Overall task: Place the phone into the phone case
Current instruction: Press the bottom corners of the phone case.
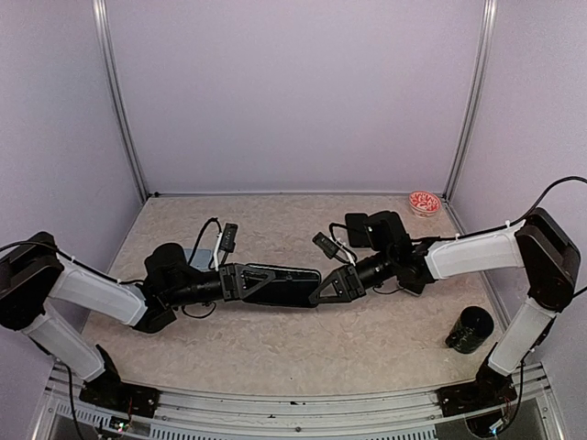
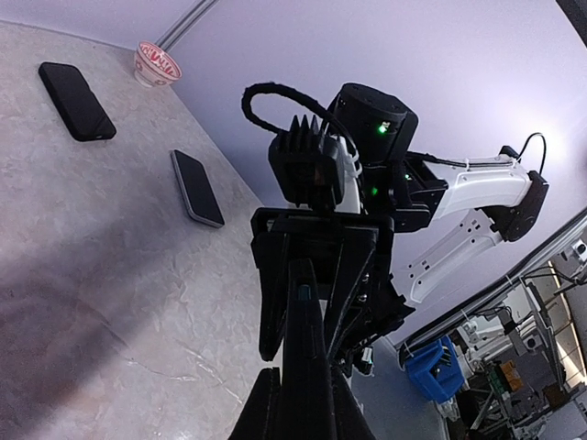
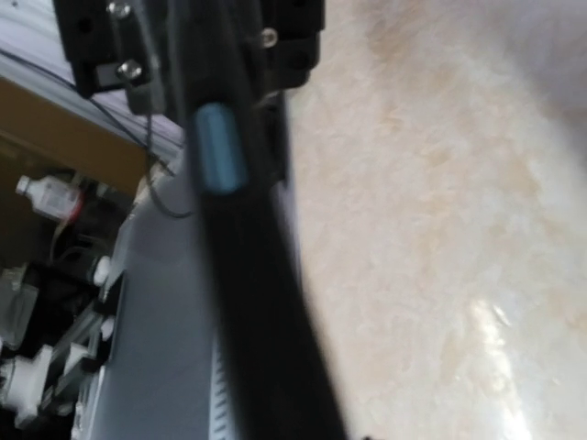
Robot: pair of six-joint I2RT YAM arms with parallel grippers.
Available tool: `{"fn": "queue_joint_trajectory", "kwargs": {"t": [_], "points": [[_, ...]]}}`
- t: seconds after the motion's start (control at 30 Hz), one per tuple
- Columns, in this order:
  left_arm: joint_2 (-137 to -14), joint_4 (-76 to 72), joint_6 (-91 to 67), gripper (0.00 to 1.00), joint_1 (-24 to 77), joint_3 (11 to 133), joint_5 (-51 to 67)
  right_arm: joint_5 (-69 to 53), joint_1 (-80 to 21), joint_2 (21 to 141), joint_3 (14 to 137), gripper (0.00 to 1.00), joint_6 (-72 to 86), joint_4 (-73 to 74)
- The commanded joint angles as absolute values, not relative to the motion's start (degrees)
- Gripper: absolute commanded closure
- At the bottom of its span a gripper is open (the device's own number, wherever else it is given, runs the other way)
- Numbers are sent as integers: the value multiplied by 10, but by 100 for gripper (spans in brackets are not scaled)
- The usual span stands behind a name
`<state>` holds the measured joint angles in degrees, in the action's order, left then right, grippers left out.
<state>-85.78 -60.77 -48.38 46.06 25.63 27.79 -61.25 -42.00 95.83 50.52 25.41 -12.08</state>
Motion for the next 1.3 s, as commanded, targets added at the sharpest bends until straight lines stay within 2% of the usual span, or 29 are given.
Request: {"fn": "queue_joint_trajectory", "kwargs": {"t": [0.0, 0.27, 0.63, 0.8, 1.0, 1.2, 1.27], "points": [[-857, -612, -468, 100, 460, 285, 294, -559, -423, 934, 536, 65, 207, -37], [-870, -562, -447, 100, 461, 314, 338, -553, -420, 941, 557, 55, 169, 19], [-891, -489, -408, 100, 464, 352, 377, -573, -419, 942, 561, 53, 158, 27], [-889, -472, -398, 100, 464, 357, 384, -589, -419, 951, 561, 59, 156, 26], [-890, -451, -386, 100, 462, 365, 389, -598, -419, 956, 560, 78, 154, 24], [-893, -443, -388, 100, 459, 372, 395, -593, -420, 954, 561, 78, 151, 27], [-893, -434, -389, 100, 457, 376, 393, -582, -420, 952, 563, 68, 145, 34]]}}
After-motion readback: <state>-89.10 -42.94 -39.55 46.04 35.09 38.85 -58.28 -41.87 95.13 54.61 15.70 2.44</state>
